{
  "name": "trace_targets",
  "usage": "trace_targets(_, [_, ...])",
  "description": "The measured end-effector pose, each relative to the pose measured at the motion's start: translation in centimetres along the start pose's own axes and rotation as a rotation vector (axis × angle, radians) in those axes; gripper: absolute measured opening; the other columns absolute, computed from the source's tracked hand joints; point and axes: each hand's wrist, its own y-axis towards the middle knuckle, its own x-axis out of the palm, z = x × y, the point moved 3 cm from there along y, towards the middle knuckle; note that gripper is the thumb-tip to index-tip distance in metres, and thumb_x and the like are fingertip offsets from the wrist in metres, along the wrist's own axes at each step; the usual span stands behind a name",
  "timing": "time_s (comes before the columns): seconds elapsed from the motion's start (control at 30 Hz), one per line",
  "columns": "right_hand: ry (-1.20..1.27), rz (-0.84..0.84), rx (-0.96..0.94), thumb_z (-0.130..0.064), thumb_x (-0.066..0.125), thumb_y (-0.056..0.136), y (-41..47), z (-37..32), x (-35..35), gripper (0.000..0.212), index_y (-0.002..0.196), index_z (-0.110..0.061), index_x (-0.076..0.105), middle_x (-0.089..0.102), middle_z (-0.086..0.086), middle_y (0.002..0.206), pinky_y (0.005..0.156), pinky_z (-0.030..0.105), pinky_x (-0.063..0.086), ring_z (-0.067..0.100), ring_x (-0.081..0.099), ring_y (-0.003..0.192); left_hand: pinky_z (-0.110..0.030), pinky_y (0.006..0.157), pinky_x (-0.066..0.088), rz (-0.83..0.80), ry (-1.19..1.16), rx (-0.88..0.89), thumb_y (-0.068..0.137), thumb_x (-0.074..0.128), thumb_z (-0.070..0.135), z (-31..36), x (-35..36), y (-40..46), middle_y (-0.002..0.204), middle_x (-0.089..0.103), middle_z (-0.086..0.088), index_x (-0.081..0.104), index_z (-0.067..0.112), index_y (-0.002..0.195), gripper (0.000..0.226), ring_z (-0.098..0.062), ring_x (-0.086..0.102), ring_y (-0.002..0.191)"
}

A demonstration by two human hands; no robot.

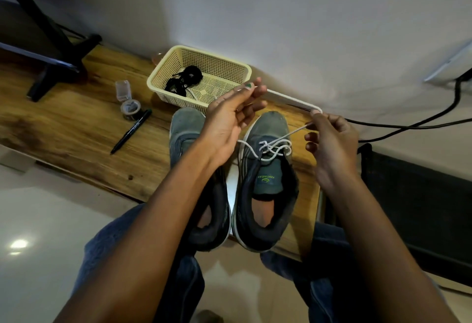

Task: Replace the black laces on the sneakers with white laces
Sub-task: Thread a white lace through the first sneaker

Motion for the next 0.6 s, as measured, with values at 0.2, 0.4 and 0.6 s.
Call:
trace_targets(0.2, [-0.443, -0.41, -0.029, -0.018, 0.069, 0.087, -0.7, -0.3, 0.4, 0.009, 0.085, -0.011, 0.064, 0.062, 0.0, 0.072, 0.045, 0.012, 0.039, -0.001, 0.054, 0.052, -0.015, 0.074, 0.05, 0.024, -0.164, 0.12, 0.094, 0.052, 0.005, 0.5, 0.0, 0.3, 0.085, 0.074, 0.007, 0.066, 0.016, 0.105, 0.02, -0.004, 0.067, 0.079])
trace_targets(0.4, [-0.847, -0.519, -0.011, -0.028, 0.083, 0.07, -0.7, 0.1, -0.7, 0.047, 0.102, -0.013, 0.053, 0.051, 0.0, 0.086, 0.059, 0.021, 0.045, 0.01, 0.049, 0.075, -0.027, 0.08, 0.048, 0.099, -0.202, 0.12, 0.096, 0.051, 0.013, 0.7, -0.5, 0.6, 0.087, 0.07, 0.006, 0.063, 0.018, 0.089, 0.015, -0.008, 0.063, 0.081])
trace_targets(0.6, [-0.807, -0.512, 0.196, -0.007, 0.076, 0.079, -0.6, 1.4, -1.9, 0.024, 0.098, 0.001, 0.064, 0.063, 0.008, 0.075, 0.048, 0.018, 0.05, 0.013, 0.059, 0.061, -0.015, 0.055, 0.044, -0.03, 0.368, 0.19, 0.097, 0.049, 0.008, 0.2, 0.6, -0.4, 0.068, 0.059, 0.008, 0.066, 0.01, 0.099, 0.017, -0.001, 0.052, 0.056])
